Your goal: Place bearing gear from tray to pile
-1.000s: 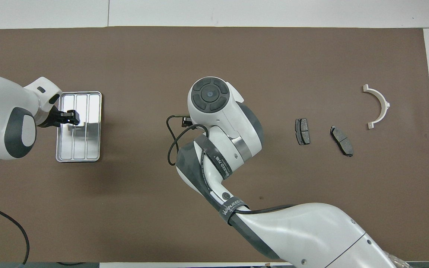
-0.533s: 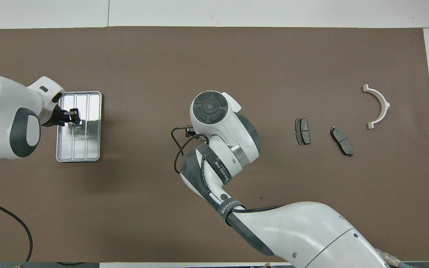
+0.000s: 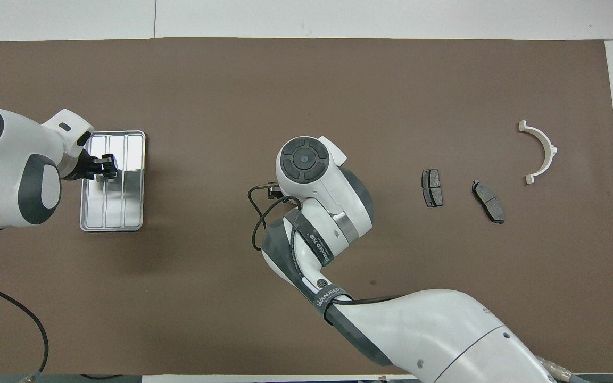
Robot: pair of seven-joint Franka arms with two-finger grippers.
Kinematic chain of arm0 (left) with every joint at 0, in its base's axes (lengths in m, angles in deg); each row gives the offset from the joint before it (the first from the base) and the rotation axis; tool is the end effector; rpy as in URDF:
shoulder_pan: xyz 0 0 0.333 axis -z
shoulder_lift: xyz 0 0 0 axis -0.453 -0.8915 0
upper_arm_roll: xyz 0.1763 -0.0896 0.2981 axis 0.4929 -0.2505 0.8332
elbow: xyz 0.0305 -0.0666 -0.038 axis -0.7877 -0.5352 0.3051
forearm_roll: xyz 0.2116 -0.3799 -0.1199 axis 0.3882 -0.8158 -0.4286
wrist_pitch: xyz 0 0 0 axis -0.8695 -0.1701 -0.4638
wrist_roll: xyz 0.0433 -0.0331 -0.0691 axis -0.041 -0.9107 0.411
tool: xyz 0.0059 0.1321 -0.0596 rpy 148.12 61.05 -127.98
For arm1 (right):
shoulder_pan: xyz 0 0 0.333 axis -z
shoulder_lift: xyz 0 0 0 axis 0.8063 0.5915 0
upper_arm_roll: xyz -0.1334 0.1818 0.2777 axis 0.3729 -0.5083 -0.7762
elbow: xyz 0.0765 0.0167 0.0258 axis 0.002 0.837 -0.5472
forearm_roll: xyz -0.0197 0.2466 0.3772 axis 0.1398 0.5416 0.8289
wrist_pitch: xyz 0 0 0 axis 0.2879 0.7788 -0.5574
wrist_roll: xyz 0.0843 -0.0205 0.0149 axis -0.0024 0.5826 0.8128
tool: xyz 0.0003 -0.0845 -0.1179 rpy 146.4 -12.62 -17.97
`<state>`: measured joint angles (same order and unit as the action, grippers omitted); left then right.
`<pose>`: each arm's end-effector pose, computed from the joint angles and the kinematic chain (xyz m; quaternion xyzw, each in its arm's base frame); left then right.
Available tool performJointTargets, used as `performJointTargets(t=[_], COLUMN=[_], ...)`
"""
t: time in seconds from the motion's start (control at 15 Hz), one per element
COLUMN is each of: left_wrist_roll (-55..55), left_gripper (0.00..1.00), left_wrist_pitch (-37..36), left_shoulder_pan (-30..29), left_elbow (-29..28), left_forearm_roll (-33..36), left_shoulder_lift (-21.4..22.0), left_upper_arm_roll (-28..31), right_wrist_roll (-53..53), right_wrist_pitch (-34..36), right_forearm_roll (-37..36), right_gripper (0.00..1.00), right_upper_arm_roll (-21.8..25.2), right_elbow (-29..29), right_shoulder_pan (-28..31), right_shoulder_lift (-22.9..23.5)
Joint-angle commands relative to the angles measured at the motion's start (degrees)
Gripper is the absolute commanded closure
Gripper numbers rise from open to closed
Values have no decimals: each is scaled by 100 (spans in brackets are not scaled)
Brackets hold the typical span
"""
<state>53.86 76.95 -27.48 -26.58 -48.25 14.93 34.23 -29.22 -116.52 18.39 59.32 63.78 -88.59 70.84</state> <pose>0.6622 0.0163 0.2593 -0.9982 -0.0576 -0.0053 0.0168 0.6118 0.4414 0.2580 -0.9999 -0.0032 0.0119 0.0107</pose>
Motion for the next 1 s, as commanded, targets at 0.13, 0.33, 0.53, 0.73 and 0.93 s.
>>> performJointTargets(t=[0.13,0.33,0.53,0.73,0.93], left_wrist_roll=[127,127,127,249,880], left_gripper=[63,97,100,100,100], left_wrist_pitch=[140,69,-123,-737,-1248], left_shoulder_pan=[19,19,10,123,483], left_elbow=[-86,-77,36,554,950], left_forearm_roll=[80,88,71,-95,-307], left_shoulder_lift=[-9,-9,-9,-70,-79], left_upper_arm_roll=[-3,-3,-3,-20,-20], right_wrist_roll=[102,67,49,-56,-74], right_wrist_pitch=[-185,-291,-291,-238,-37], right_forearm_roll=[60,69,69,69,51], right_gripper=[0,6,24,76,100], right_upper_arm_roll=[-25,-25,-25,-25,2], right_elbow=[244,297,297,288,192], right_shoulder_pan=[67,58,49,23,-56], right_shoulder_lift=[-126,-117,-117,-125,-152])
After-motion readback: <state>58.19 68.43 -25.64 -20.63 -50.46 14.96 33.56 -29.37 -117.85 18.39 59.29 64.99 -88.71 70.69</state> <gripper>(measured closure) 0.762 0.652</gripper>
